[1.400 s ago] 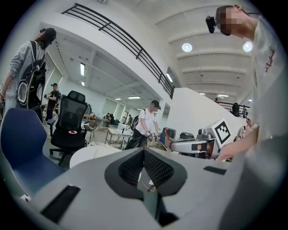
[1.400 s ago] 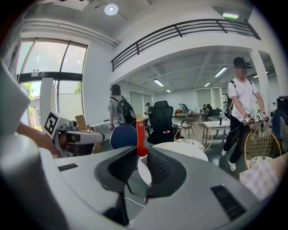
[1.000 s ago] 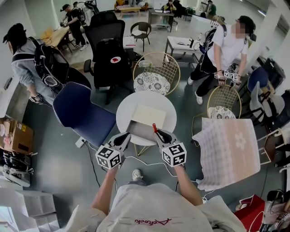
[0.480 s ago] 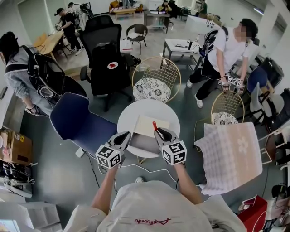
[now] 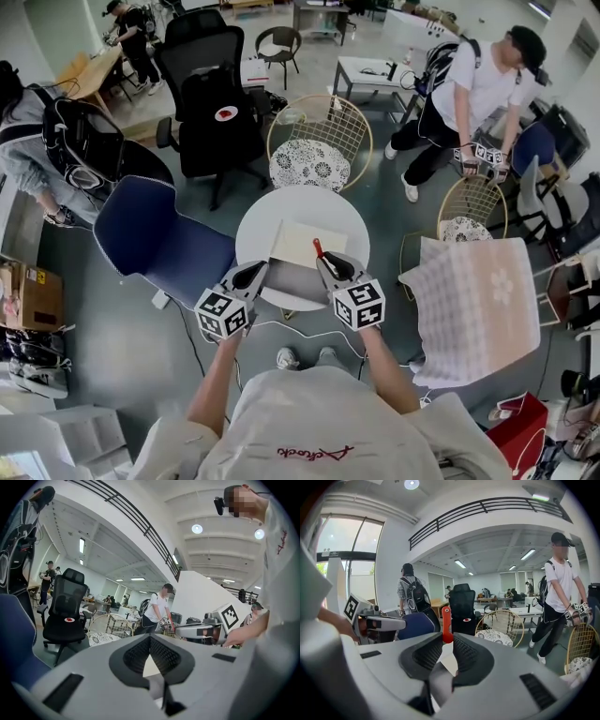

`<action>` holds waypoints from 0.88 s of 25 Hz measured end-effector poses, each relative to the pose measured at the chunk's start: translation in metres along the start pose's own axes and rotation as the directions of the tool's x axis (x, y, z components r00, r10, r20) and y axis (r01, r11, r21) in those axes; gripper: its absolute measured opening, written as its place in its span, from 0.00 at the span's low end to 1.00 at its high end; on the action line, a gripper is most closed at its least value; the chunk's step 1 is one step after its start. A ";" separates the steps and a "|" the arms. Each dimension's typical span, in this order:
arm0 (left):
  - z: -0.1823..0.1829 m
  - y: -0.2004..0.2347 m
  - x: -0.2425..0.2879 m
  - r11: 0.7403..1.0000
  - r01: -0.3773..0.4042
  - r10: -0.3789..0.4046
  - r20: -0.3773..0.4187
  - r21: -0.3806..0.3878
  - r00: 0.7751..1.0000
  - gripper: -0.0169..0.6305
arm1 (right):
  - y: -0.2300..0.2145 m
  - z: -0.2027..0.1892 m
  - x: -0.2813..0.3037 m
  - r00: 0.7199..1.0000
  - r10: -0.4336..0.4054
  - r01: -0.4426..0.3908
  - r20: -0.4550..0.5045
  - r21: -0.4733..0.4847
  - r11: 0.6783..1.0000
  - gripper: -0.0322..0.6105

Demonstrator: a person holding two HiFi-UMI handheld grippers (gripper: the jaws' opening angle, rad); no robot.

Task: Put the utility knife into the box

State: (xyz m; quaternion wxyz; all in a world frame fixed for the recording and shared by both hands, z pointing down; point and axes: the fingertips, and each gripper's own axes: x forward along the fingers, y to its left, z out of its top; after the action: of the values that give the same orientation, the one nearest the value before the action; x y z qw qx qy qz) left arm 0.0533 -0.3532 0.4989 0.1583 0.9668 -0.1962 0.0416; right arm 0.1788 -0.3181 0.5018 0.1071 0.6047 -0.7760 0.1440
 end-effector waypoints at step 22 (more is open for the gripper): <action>-0.041 0.005 0.023 0.990 -0.103 0.096 -0.081 -0.096 0.992 0.04 | -0.029 -0.051 0.019 0.984 0.097 -0.089 -0.148 0.060 0.994 0.17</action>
State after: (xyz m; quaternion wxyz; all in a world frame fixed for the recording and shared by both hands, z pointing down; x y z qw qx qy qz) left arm 0.0720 -0.3530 0.5422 0.2118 0.9443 -0.2399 0.0765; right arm 0.2021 -0.3243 0.5593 0.1427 0.5575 -0.7891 0.2147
